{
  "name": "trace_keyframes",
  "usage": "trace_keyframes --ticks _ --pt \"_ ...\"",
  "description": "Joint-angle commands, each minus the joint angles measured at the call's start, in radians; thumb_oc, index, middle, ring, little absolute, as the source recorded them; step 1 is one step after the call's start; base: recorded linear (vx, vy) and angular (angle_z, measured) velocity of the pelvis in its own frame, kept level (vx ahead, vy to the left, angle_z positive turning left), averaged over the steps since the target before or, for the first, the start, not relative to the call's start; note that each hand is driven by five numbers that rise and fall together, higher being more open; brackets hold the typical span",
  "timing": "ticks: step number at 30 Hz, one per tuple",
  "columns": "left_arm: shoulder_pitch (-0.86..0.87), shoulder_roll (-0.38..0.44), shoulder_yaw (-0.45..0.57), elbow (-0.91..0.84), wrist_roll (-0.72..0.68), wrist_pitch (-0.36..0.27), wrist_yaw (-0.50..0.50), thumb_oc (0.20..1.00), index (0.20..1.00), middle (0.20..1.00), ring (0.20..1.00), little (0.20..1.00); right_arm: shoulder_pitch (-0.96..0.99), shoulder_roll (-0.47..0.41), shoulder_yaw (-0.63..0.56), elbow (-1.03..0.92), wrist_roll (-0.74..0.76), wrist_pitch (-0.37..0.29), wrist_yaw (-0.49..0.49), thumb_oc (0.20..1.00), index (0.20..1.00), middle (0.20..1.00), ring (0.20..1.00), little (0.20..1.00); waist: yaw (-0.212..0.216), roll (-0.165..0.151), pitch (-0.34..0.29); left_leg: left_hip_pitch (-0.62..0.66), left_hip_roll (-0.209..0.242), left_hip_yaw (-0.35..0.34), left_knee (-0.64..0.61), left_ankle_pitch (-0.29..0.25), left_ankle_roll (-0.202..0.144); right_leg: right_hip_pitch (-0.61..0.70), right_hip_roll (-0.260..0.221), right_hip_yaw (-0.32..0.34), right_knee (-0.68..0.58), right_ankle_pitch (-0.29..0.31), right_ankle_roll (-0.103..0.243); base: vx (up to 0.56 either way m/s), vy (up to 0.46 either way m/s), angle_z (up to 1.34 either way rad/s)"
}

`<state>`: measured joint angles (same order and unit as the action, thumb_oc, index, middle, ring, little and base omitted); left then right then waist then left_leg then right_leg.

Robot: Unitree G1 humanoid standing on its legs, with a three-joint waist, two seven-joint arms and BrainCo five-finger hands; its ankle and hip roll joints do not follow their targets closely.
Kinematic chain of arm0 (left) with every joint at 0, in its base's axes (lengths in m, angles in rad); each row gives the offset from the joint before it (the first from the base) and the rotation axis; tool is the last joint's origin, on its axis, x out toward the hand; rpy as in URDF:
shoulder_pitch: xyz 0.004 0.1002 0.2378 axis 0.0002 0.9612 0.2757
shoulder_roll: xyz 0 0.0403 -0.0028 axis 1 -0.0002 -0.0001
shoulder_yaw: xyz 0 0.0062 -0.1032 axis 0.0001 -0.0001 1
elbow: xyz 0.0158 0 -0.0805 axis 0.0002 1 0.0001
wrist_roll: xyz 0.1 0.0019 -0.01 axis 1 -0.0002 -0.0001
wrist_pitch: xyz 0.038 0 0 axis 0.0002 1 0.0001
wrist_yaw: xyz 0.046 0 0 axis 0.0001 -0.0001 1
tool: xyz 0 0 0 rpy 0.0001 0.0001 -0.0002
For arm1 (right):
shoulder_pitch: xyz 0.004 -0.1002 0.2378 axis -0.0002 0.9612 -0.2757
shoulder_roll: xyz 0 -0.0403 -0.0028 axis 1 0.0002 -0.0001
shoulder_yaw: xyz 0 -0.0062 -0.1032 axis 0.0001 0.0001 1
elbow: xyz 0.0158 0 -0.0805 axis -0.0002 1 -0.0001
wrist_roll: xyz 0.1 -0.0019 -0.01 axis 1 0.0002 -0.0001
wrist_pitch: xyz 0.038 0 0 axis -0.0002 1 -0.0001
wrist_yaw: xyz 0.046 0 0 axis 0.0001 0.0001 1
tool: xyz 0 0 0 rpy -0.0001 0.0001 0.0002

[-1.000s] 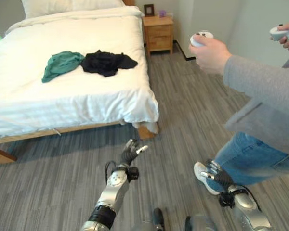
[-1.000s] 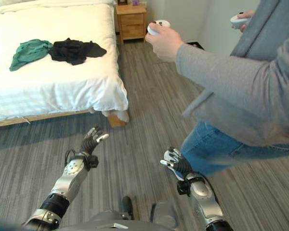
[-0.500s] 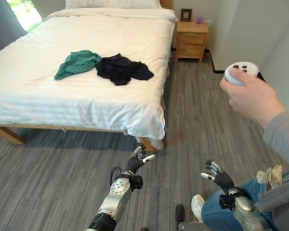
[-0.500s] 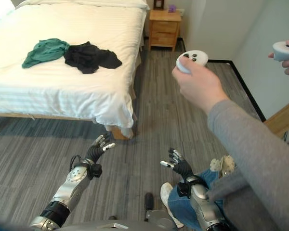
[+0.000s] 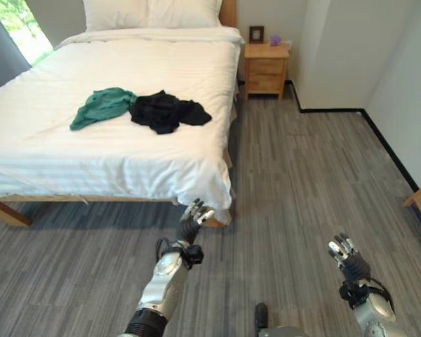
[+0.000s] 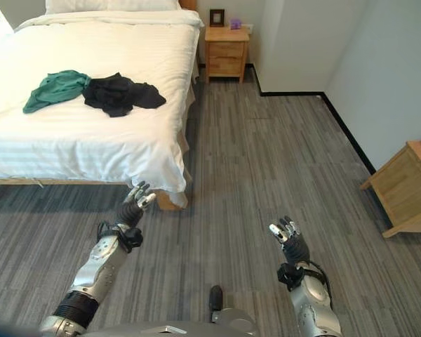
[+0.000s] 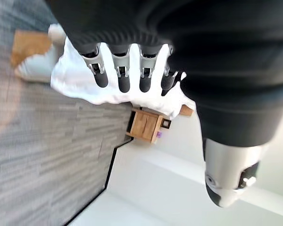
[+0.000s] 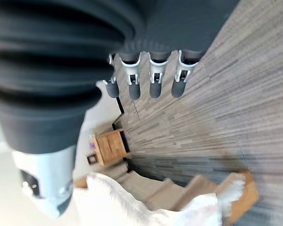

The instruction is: Pick up bed clothes into laundry basket.

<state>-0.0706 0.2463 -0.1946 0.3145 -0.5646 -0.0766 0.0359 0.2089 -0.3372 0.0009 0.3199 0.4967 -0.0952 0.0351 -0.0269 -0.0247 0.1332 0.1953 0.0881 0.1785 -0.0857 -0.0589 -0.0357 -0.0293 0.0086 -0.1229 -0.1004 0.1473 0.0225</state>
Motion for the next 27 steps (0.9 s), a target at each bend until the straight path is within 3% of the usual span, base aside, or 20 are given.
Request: trace_keyframes --ticks 1,6,8,12,13,16,19,22,23,24,25,27 --pt "0.003 0.067 0.048 -0.023 0.086 -0.041 0.02 1.0 1.0 1.0 1.0 1.0 0.014 -0.05 -0.032 -0.088 -0.102 -0.032 0.012 1.0 1.0 1.0 1.0 1.0 -0.008 -0.017 -0.05 -0.117 -0.023 0.013 0.011 0.115 0.006 0.103 -0.113 -0.03 0.08 -0.119 0.113 0.03 0.068 0.03" --pt "0.046 0.083 0.14 -0.04 0.108 -0.055 0.061 1.0 1.0 1.0 1.0 1.0 -0.032 -0.046 -0.017 -0.079 -0.096 -0.031 0.014 1.0 1.0 1.0 1.0 1.0 0.019 -0.013 -0.045 -0.123 -0.039 -0.009 0.006 0.109 0.014 0.107 -0.131 -0.047 0.09 -0.122 0.119 0.04 0.076 0.07" --pt "0.078 0.093 0.208 -0.047 0.105 -0.075 0.086 1.0 1.0 1.0 1.0 1.0 -0.085 -0.049 0.023 -0.067 -0.109 -0.029 0.031 1.0 1.0 1.0 1.0 1.0 0.058 -0.014 -0.044 -0.126 -0.054 -0.03 0.006 0.101 0.021 0.12 -0.148 -0.067 0.084 -0.119 0.125 0.08 0.146 0.41" --pt "0.111 0.097 0.271 -0.043 0.111 -0.089 0.101 1.0 1.0 1.0 1.0 1.0 -0.128 -0.057 0.055 -0.073 -0.143 -0.036 0.048 1.0 1.0 1.0 1.0 1.0 0.09 -0.019 -0.043 -0.13 -0.072 -0.053 0.015 0.087 0.029 0.132 -0.17 -0.084 0.086 -0.119 0.135 0.07 0.117 0.2" --pt "0.129 0.103 0.299 -0.024 0.113 -0.099 0.114 1.0 1.0 1.0 1.0 1.0 -0.163 -0.054 0.067 -0.081 -0.15 -0.047 0.042 1.0 1.0 1.0 1.0 1.0 0.114 -0.019 -0.04 -0.135 -0.087 -0.067 0.03 0.072 0.04 0.13 -0.191 -0.09 0.113 -0.118 0.143 0.08 0.152 0.29" --pt "0.137 0.11 0.308 0.006 0.118 -0.095 0.134 1.0 1.0 1.0 1.0 1.0 -0.19 -0.033 0.084 -0.09 -0.133 -0.055 0.036 1.0 1.0 1.0 1.0 1.0 0.128 -0.012 -0.025 -0.136 -0.109 -0.09 0.049 0.054 0.067 0.093 -0.232 -0.075 0.248 -0.088 0.148 0.09 0.21 0.23" --pt "0.146 0.111 0.301 0.006 0.127 -0.086 0.126 1.0 1.0 1.0 1.0 1.0 -0.173 -0.032 0.079 -0.113 -0.14 -0.053 0.043 1.0 1.0 1.0 1.0 1.0 0.108 0.003 0.001 -0.115 -0.133 -0.117 0.058 0.04 0.099 0.014 -0.259 -0.029 0.455 0.012 0.135 0.08 0.214 0.2" --pt "0.15 0.112 0.295 0.0 0.138 -0.076 0.113 1.0 1.0 1.0 1.0 1.0 -0.157 -0.033 0.076 -0.115 -0.16 -0.047 0.046 1.0 1.0 1.0 1.0 1.0 0.093 0.022 0.016 -0.092 -0.138 -0.116 0.06 0.027 0.118 -0.061 -0.263 -0.001 0.584 0.042 0.127 0.12 0.207 0.22" --pt "0.147 0.113 0.29 -0.004 0.143 -0.073 0.11 1.0 1.0 1.0 1.0 1.0 -0.147 -0.034 0.072 -0.107 -0.167 -0.047 0.044 1.0 1.0 1.0 1.0 1.0 0.081 0.03 0.026 -0.088 -0.135 -0.124 0.076 0.018 0.121 -0.092 -0.243 0.015 0.621 0.031 0.122 0.2 0.094 0.1" --pt "0.133 0.108 0.286 -0.005 0.148 -0.071 0.106 1.0 1.0 1.0 1.0 1.0 -0.121 -0.035 0.049 -0.096 -0.16 -0.039 0.05 1.0 1.0 1.0 1.0 1.0 0.045 0.044 0.026 -0.063 -0.127 -0.147 0.08 0.015 0.118 -0.158 -0.166 0.048 0.621 -0.039 0.109 0.31 0.094 0.16" --pt "0.127 0.106 0.282 -0.011 0.146 -0.075 0.103 1.0 1.0 1.0 1.0 1.0 -0.109 -0.034 0.038 -0.092 -0.146 -0.041 0.053 1.0 1.0 1.0 1.0 1.0 0.03 0.046 0.025 -0.049 -0.127 -0.157 0.077 0.014 0.113 -0.185 -0.131 0.055 0.592 -0.066 0.105 0.27 0.047 0.1" --pt "0.121 0.104 0.276 -0.013 0.146 -0.078 0.099 1.0 1.0 1.0 1.0 1.0 -0.096 -0.035 0.027 -0.088 -0.13 -0.047 0.056 1.0 1.0 1.0 1.0 1.0 0.013 0.047 0.025 -0.028 -0.128 -0.173 0.073 0.004 0.108 -0.201 -0.102 0.059 0.553 -0.077 0.104 0.25 -0.012 0.09"
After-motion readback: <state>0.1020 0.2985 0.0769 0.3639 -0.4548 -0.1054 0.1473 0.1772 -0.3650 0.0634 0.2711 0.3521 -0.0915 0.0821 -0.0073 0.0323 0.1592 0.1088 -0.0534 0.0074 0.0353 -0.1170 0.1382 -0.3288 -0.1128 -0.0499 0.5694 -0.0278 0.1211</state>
